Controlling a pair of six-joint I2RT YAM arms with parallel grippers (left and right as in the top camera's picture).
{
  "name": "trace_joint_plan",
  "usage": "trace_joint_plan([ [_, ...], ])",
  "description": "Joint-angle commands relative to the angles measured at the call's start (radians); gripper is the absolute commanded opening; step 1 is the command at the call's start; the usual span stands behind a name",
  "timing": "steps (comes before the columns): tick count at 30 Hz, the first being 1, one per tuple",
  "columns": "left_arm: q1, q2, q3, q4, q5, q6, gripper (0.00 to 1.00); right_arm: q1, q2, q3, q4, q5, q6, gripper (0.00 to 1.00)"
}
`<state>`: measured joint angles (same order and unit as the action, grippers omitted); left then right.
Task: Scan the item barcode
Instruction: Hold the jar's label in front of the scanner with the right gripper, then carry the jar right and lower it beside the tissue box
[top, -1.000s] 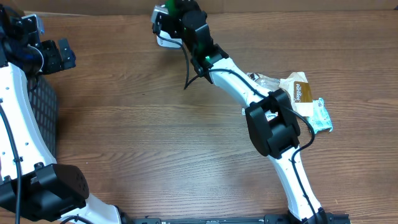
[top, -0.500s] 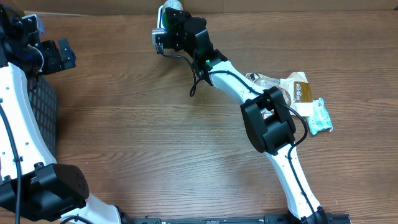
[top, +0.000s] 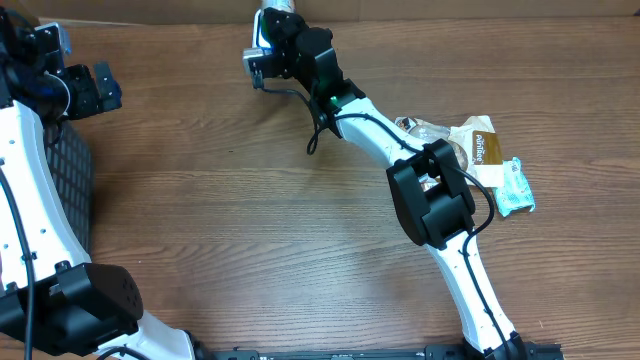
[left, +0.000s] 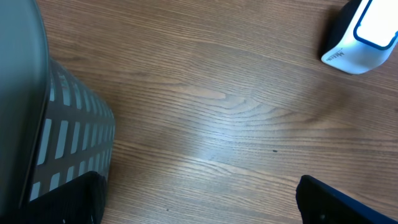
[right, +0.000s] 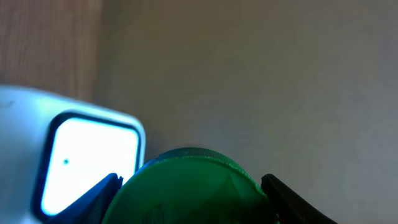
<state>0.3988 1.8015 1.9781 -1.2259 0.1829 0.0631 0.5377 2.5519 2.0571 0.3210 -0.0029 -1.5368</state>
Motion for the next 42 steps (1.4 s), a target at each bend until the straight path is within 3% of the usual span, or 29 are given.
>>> trace_joint_plan([
  [1,-0.006,0.005,0.005,0.003,0.000,0.027,1.00,0.012,-0.021,0.021,0.052,-0.037,0.199,0.33],
  [9,-0.006,0.005,0.005,0.003,0.000,0.027,1.00,0.024,-0.053,0.021,0.216,0.115,0.439,0.32],
  [16,-0.006,0.005,0.005,0.003,0.000,0.027,0.99,0.046,-0.193,0.021,0.069,0.231,0.826,0.33],
  [21,-0.006,0.005,0.005,0.003,0.000,0.027,1.00,0.069,-0.365,0.021,-0.264,0.192,1.133,0.33],
  [27,-0.006,0.005,0.005,0.003,0.000,0.027,0.99,0.055,-0.577,0.021,-0.708,-0.069,1.483,0.31],
  [31,-0.006,0.005,0.005,0.003,0.000,0.027,1.00,0.028,-0.652,0.021,-0.927,-0.196,1.546,0.28],
  [34,-0.006,0.005,0.005,0.003,0.000,0.027,1.00,-0.009,-0.663,0.019,-1.204,-0.220,1.548,0.27],
  [42,-0.006,0.005,0.005,0.003,0.000,0.027,0.99,-0.077,-0.567,-0.091,-1.491,-0.145,1.533,0.28],
])
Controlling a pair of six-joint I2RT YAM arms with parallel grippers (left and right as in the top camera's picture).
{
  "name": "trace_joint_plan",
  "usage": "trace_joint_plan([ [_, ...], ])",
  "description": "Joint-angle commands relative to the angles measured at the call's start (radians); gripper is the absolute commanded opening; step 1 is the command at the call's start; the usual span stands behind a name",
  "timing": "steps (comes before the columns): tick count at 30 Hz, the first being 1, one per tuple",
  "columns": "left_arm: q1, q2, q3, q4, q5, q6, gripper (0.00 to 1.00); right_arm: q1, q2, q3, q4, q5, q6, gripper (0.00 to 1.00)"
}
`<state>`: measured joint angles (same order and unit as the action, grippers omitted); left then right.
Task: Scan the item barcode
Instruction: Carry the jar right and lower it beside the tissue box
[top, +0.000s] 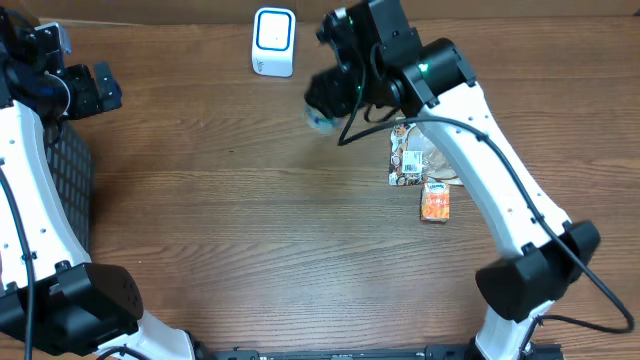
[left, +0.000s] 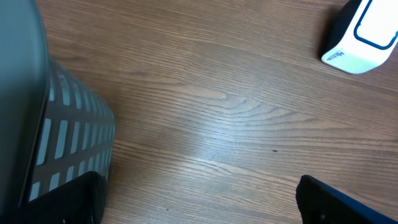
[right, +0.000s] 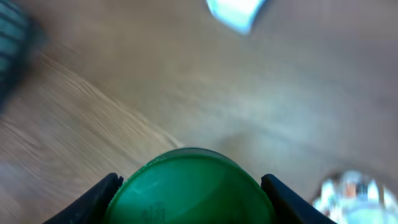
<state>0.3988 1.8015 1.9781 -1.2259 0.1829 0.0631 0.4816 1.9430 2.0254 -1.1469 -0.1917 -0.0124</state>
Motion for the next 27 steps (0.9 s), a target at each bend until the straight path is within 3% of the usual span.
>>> trace_joint_plan([
  [1,-0.006,0.005,0.005,0.003,0.000,0.027,1.00,-0.026,0.051,-0.079,-0.027,0.064,0.009,0.28],
  [8,-0.006,0.005,0.005,0.003,0.000,0.027,1.00,-0.073,0.118,-0.275,-0.006,0.256,0.054,0.28],
  [13,-0.006,0.005,0.005,0.003,0.000,0.027,1.00,-0.126,0.128,-0.352,-0.034,0.266,0.069,0.29],
  [18,-0.006,0.005,0.005,0.003,0.000,0.027,0.99,-0.180,0.128,-0.364,-0.106,0.265,0.069,0.36],
  [22,-0.006,0.005,0.005,0.003,0.000,0.027,1.00,-0.219,0.127,-0.364,-0.146,0.254,0.069,0.64],
  [27,-0.006,0.005,0.005,0.003,0.000,0.027,1.00,-0.223,0.117,-0.334,-0.142,0.231,0.069,0.72],
])
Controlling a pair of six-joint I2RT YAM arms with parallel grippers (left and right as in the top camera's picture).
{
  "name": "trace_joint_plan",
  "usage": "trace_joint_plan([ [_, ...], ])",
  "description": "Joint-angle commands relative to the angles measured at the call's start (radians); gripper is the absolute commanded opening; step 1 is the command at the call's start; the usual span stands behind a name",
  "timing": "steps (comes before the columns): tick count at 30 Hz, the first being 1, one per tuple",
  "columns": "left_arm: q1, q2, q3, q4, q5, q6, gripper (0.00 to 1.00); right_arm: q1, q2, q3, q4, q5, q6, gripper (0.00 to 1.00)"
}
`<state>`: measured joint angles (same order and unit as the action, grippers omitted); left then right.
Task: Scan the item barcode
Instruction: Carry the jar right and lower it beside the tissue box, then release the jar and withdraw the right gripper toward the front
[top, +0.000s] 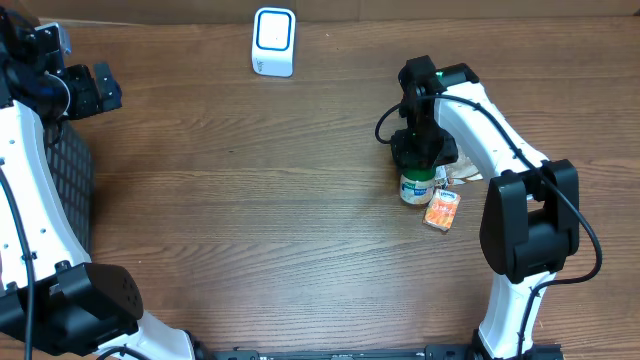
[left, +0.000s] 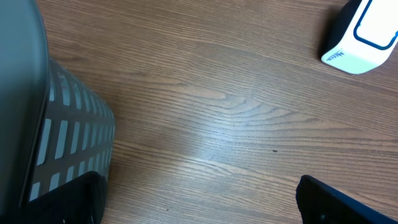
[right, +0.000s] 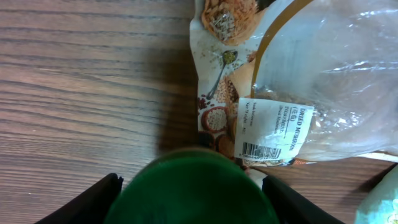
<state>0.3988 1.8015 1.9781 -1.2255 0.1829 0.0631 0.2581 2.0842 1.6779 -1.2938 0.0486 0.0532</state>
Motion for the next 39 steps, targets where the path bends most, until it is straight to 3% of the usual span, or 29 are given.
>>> trace_joint_plan([
  [1,-0.006,0.005,0.005,0.003,0.000,0.027,0.99,0.001,-0.043,0.034,0.008,-0.009,0.003,0.76],
  [6,-0.006,0.005,0.005,0.003,0.000,0.027,1.00,0.002,-0.174,0.097,0.017,-0.014,0.003,0.90],
  [14,-0.006,0.005,0.005,0.003,0.000,0.027,0.99,0.002,-0.497,0.100,0.007,-0.093,0.003,0.91],
  [15,-0.006,0.005,0.005,0.003,0.000,0.027,1.00,0.002,-0.557,0.100,-0.001,-0.101,0.004,1.00],
  [26,-0.006,0.005,0.005,0.003,0.000,0.027,1.00,0.002,-0.988,0.100,-0.104,-0.106,0.003,1.00],
  [31,-0.006,0.005,0.005,0.003,0.000,0.027,1.00,0.002,-1.080,0.100,-0.104,-0.106,0.003,1.00],
  [39,-0.006,0.005,0.005,0.003,0.000,0.027,1.00,0.001,-1.086,0.082,-0.124,-0.053,0.000,1.00],
])
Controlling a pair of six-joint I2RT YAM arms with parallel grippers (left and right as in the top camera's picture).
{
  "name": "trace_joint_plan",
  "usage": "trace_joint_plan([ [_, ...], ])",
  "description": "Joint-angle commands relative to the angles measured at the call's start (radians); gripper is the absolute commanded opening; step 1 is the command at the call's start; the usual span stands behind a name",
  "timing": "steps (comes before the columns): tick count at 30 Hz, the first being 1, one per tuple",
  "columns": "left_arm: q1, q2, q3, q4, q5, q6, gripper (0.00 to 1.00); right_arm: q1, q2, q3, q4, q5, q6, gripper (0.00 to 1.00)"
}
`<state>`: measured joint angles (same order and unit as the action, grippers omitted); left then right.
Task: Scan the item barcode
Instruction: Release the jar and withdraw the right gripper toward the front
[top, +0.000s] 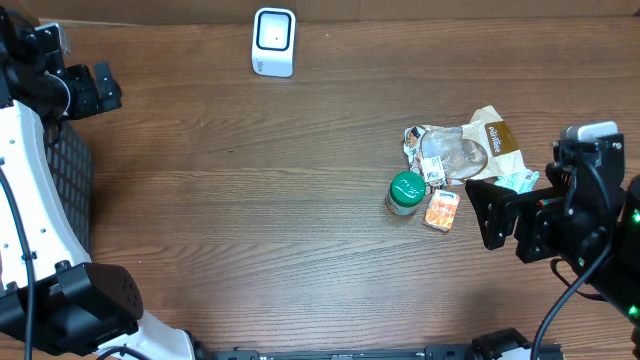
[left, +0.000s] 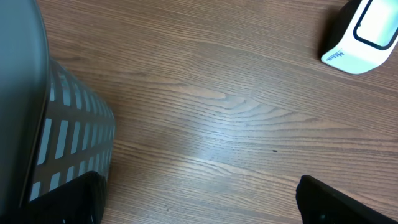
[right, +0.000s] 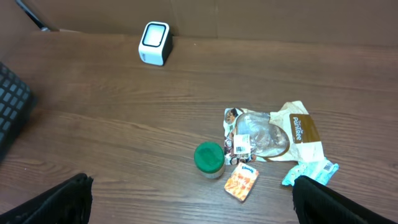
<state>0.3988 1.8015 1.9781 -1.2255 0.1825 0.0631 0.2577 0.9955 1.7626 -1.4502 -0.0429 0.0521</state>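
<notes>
A jar with a green lid (top: 405, 192) stands upright on the wooden table, alone, just left of an orange tissue pack (top: 441, 209). The right wrist view sees the jar (right: 209, 158) from high above. The white scanner (top: 273, 41) sits at the table's back edge, also in the right wrist view (right: 155, 43) and the left wrist view (left: 364, 34). My right gripper (top: 500, 215) hangs open and empty, high up and right of the jar. My left gripper (top: 95, 90) is open and empty at the far left.
A clear bag of grains (top: 460, 150) and a teal packet (top: 515, 181) lie right of the jar. A black slatted basket (top: 70, 190) stands at the left edge, close under my left gripper (left: 202, 205).
My right gripper was shut on the green-lidded jar at the table beside the bag. Now it is open, raised and off to the right, and the jar stands free.
My right gripper held the jar up against the scanner at the back. Then it held the jar right of the scanner, then down beside the bag of grains. Now the jar stands released there. The left arm has stayed put.
</notes>
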Motion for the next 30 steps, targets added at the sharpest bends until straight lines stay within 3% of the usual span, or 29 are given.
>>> trace_joint_plan([
  [1,-0.006,0.005,0.005,0.003,0.001,0.027,1.00,-0.009,0.002,-0.018,0.064,0.051,0.001,1.00],
  [7,-0.006,0.005,0.005,0.003,0.001,0.027,1.00,-0.159,-0.076,-0.274,0.372,0.051,0.000,1.00],
  [9,-0.006,0.005,0.005,0.003,0.001,0.027,1.00,-0.196,-0.147,-0.440,0.544,0.040,0.000,1.00],
  [11,-0.006,0.005,0.005,0.003,0.001,0.027,0.99,-0.227,-0.274,-0.721,0.827,0.017,0.000,1.00],
  [16,-0.006,0.005,0.005,0.003,0.001,0.027,1.00,-0.240,-0.509,-1.173,1.182,-0.013,0.000,1.00],
  [23,-0.006,0.005,0.005,0.003,0.001,0.027,0.99,-0.240,-0.818,-1.603,1.390,-0.063,0.000,1.00],
  [30,-0.006,0.005,0.005,0.003,0.001,0.027,1.00,-0.240,-0.953,-1.752,1.394,-0.109,0.001,1.00],
])
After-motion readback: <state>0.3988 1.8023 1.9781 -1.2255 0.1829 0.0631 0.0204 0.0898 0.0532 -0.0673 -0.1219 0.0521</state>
